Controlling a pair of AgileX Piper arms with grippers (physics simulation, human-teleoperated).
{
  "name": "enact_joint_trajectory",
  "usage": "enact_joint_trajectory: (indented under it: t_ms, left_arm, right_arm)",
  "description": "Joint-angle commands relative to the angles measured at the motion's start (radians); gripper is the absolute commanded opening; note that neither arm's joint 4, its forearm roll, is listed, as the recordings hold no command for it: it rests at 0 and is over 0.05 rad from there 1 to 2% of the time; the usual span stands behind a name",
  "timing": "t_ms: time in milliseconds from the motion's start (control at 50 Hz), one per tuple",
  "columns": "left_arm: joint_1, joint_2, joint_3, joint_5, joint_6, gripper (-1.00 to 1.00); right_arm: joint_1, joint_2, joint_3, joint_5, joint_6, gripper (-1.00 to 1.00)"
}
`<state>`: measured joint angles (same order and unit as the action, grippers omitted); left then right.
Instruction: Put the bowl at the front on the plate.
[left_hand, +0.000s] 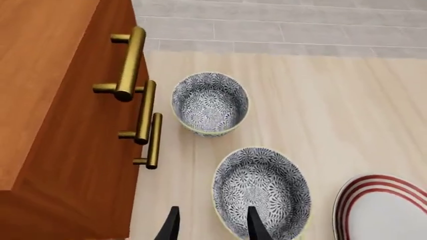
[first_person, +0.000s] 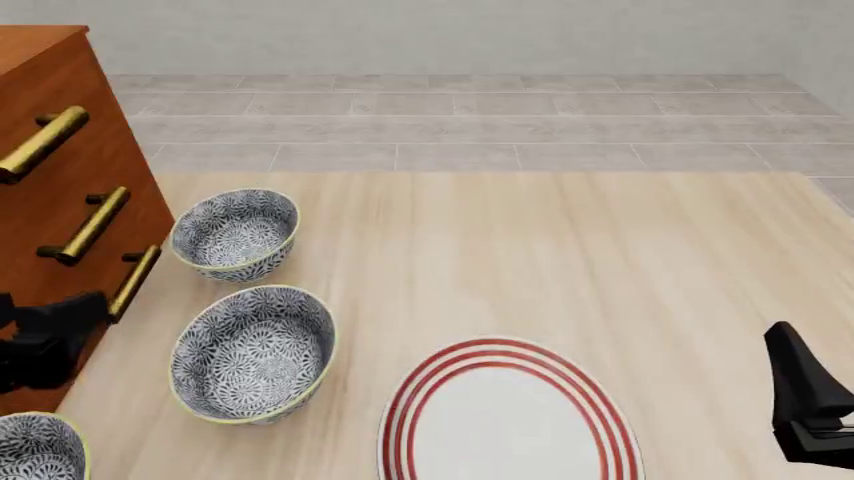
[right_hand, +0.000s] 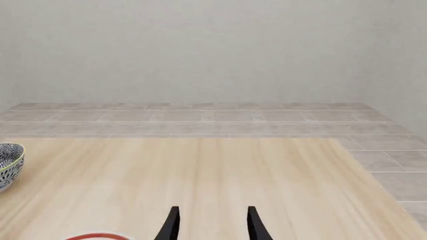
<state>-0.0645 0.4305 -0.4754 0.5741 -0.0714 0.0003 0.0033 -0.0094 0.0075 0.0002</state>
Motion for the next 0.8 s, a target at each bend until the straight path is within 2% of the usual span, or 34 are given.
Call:
enact_joint_trajectory:
  t_ms: [20, 160, 180, 300, 360, 400, 420, 500, 580, 600, 740, 800]
  left_arm:
    - [0.045, 0.099, -0.190, 0.246, 0.020, 1.00]
    - [0.072, 0.108, -0.241, 0.364, 0.000, 1.00]
    - [0.069, 0.111, -0.259, 0.396, -0.029, 1.00]
    - [0.114, 0.116, -0.284, 0.446, -0.003, 1.00]
    - [0.143, 0.108, -0.281, 0.471, 0.033, 1.00]
    - [0.139, 0.107, -0.282, 0.482, 0.012, 1.00]
    - [0.134, 0.108, -0.280, 0.490, -0.004, 1.00]
    - [0.180, 0.112, -0.250, 0.470, 0.034, 1.00]
    - [0.169, 0.103, -0.236, 0.475, 0.019, 1.00]
    - [0.162, 0.092, -0.208, 0.479, -0.006, 1.00]
    - [0.213, 0.129, -0.185, 0.461, 0.039, 1.00]
    - [0.206, 0.131, -0.139, 0.460, 0.016, 1.00]
  right_arm:
    - [0.000, 0.000, 0.002, -0.003, 0.001, 1.00]
    - [0.000, 0.000, 0.002, -0.003, 0.000, 1.00]
    - [0.000, 0.000, 0.002, -0.003, 0.001, 1.00]
    - [0.000, 0.000, 0.002, -0.002, 0.000, 1.00]
    - [0.000, 0.000, 0.002, -0.003, 0.000, 1.00]
    - [0.000, 0.000, 0.002, -0.003, 0.000, 1.00]
    - [0.000, 0.000, 0.002, -0.003, 0.000, 1.00]
    - [0.000, 0.000, 0.002, -0.003, 0.000, 1.00]
    - [0.000, 0.000, 0.002, -0.003, 0.000, 1.00]
    - [0.000, 0.000, 0.002, -0.003, 0.000, 1.00]
    - [0.000, 0.000, 0.002, -0.002, 0.000, 1.00]
    - [0.000, 0.000, 0.002, -0.002, 0.000, 1.00]
